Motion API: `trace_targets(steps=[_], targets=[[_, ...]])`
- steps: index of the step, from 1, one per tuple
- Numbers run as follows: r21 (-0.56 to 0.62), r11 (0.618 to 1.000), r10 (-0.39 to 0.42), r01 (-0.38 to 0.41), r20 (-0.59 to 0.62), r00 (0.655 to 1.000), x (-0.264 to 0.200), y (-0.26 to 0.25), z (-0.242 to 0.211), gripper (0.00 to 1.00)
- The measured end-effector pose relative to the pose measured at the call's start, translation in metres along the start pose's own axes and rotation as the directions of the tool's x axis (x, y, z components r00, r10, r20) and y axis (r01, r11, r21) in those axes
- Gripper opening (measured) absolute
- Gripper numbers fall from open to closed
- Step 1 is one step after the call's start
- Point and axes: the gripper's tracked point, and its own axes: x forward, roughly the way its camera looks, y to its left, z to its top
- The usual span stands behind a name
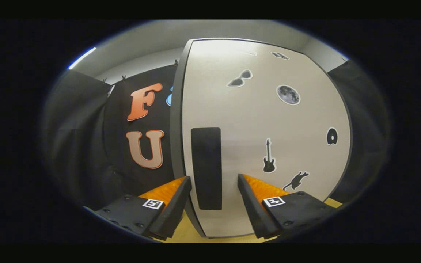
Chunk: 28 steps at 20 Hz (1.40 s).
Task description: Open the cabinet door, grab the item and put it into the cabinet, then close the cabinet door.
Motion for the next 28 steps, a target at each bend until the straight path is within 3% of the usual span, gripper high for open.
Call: trace_targets(steps=[5, 6, 7, 16, 28], targets=[[-0.017, 1.000, -0.001, 0.001, -0.006, 1.000, 0.001, 0.004, -0.002, 0.53], [-0.025, 1.000, 0.012, -0.012, -0.024, 1.000, 0.001, 0.005, -0.007, 0.53], [-0.015, 1.000, 0.023, -0.023, -0.013, 1.000, 0.000, 0.005, -0.003, 0.39], [0.022, 0.997, 0.071, -0.070, -0.058, 0.996, -0.024, 0.007, 0.000, 0.33], [0.072, 0.980, 0.184, -0.183, -0.008, 0.983, -0.151, -0.043, 0.012, 0.27]])
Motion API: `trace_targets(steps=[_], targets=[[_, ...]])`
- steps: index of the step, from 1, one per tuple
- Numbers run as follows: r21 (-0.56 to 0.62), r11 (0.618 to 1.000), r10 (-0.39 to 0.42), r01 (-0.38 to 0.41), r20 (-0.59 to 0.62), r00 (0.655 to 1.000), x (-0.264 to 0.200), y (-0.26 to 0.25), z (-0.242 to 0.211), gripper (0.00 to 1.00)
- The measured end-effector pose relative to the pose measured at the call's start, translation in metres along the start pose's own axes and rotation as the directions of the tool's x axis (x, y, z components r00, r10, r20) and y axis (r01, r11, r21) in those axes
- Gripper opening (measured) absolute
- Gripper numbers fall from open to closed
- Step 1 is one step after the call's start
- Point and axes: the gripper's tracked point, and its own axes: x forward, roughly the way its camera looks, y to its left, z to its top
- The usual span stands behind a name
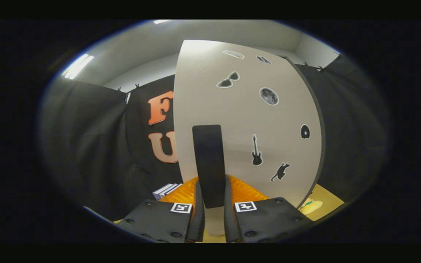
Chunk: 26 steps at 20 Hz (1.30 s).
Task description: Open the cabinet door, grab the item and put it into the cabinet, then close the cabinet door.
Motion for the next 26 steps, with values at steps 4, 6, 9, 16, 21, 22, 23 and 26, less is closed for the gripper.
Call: trace_targets(steps=[4, 6, 9, 16, 21, 22, 23, 26], targets=[[0.001, 1.000, 0.028, -0.028, -0.020, 0.999, -0.033, -0.012, -0.002, 0.24], [-0.001, 0.999, 0.036, -0.036, -0.022, 0.999, -0.051, -0.021, 0.001, 0.23], [0.001, 0.999, 0.037, -0.037, -0.021, 0.999, -0.076, -0.036, 0.004, 0.21], [0.019, 0.999, 0.026, -0.026, 0.007, 1.000, -0.107, -0.073, 0.011, 0.20], [0.007, 1.000, -0.028, 0.028, 0.008, 1.000, -0.114, -0.092, 0.011, 0.18], [0.006, 0.999, -0.040, 0.040, 0.006, 0.999, -0.116, -0.096, 0.011, 0.18], [0.004, 0.999, -0.052, 0.052, 0.006, 0.999, -0.118, -0.101, 0.011, 0.18], [0.000, 0.996, -0.092, 0.092, 0.009, 0.996, -0.122, -0.111, 0.011, 0.17]])
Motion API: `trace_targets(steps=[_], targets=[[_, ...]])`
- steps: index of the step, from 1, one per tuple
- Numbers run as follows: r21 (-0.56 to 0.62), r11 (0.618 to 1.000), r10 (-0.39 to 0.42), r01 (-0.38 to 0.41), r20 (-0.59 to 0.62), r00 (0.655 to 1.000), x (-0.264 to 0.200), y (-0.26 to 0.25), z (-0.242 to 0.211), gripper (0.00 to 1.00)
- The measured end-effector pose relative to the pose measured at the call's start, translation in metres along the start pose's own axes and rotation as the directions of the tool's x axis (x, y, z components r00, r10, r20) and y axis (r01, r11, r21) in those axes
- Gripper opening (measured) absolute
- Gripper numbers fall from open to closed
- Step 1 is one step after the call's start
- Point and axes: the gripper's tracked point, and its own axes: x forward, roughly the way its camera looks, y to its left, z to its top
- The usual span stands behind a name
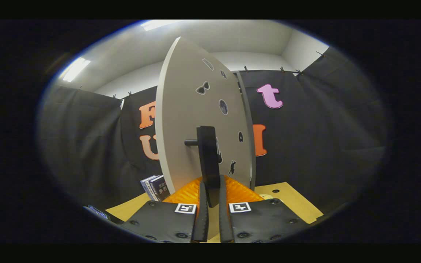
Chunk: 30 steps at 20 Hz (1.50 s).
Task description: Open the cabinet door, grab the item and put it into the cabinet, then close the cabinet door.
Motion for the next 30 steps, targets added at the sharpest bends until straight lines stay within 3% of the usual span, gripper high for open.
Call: trace_targets(steps=[11, 15, 22, 27, 30], targets=[[0.001, 0.990, -0.138, 0.138, 0.029, 0.990, -0.004, -0.044, 0.005, 0.13], [-0.054, 0.985, -0.164, 0.165, 0.024, 0.986, -0.010, -0.069, 0.008, 0.12], [-0.039, 0.998, -0.057, 0.058, 0.025, 0.998, -0.007, -0.079, 0.009, 0.16], [-0.072, 0.993, -0.095, 0.097, 0.029, 0.995, -0.011, -0.087, 0.007, 0.19], [-0.098, 0.984, -0.146, 0.151, 0.058, 0.988, -0.023, -0.093, 0.009, 0.33]])
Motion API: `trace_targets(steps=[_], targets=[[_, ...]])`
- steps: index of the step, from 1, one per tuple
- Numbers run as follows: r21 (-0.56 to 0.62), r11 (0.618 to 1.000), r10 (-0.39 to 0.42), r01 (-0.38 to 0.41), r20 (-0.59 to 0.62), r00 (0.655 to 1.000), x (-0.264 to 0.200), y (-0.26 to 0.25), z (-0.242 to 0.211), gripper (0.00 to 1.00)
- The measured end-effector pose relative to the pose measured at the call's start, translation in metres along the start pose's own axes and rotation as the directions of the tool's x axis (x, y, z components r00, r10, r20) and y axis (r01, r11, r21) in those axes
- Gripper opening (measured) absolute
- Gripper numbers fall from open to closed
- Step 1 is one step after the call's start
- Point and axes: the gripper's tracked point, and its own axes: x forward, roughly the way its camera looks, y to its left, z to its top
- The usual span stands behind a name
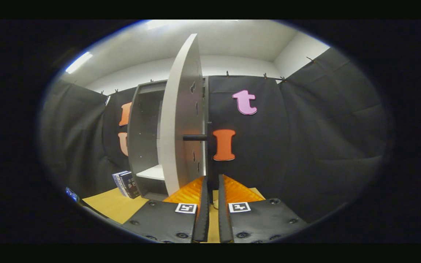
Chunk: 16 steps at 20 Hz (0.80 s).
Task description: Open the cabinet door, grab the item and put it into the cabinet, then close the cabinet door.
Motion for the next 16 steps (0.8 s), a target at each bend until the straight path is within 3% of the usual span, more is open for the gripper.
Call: trace_targets(steps=[6, 11, 16], targets=[[-0.001, 0.997, -0.082, 0.082, -0.040, 0.996, -0.033, -0.008, -0.010, 0.62], [0.069, 0.985, -0.152, 0.155, -0.051, 0.987, -0.056, -0.007, -0.017, 0.97], [0.031, 0.998, -0.062, 0.062, -0.002, 0.998, -0.086, 0.046, -0.003, 0.96]])
